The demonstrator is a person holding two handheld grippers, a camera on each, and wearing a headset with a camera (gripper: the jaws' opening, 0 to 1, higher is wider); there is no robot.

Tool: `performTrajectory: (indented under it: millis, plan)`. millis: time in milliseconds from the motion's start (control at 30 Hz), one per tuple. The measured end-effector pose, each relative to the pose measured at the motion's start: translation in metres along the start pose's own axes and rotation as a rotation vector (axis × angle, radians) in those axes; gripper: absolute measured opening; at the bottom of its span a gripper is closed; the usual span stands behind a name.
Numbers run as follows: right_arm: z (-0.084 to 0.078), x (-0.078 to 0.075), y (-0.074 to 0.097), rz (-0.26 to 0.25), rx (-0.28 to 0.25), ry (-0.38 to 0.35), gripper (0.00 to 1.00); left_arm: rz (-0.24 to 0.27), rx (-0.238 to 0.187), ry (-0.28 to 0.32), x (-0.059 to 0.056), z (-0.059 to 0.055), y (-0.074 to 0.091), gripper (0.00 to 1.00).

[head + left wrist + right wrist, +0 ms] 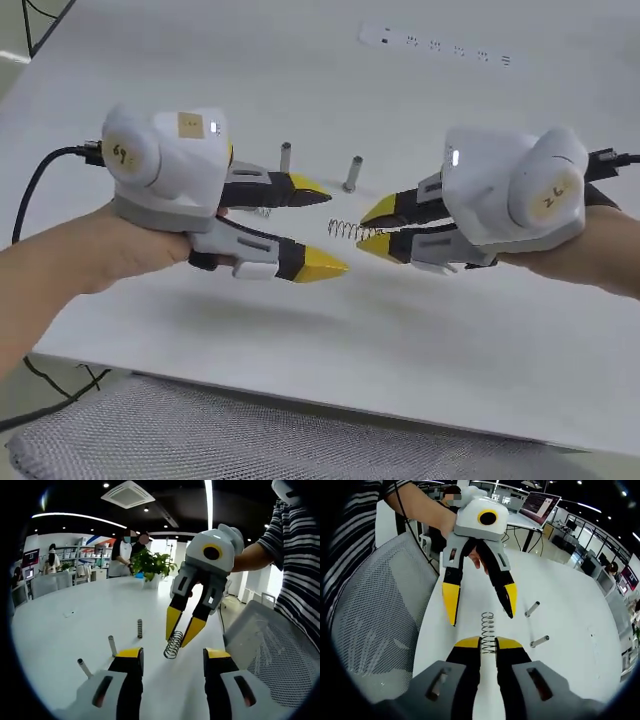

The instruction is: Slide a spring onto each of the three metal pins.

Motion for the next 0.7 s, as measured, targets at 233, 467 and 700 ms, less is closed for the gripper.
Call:
performTrajectory:
  millis: [233,467,700]
  plan:
    - [0.003,0.0,0.005,-0.001,-0.013,0.009,0.12,-0.019,-0.002,0.005,-0.002,0.0,-0.002,0.34]
    - [0.003,-0.001,0.008,-0.002,-0.019,0.023,0.12,-0.033,-0.021,-0.002,-0.003,0.006,-0.005,0.24]
    - [0.004,0.001,0.01,0.002,-0.027,0.026,0.12,-0.044,-0.024,-0.007,-0.003,0.007,-0.006,0.17]
Point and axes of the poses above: the centre of the closed fingertips' face, and the gripper's own axes: y roughly backward along the fingers, x roughly to its left, z roughly out of its top, the point moved 1 cm from there along y, roughly backward along the fingers, and after that the axes turned 4 degrees about -y, right-handed, at the moved point
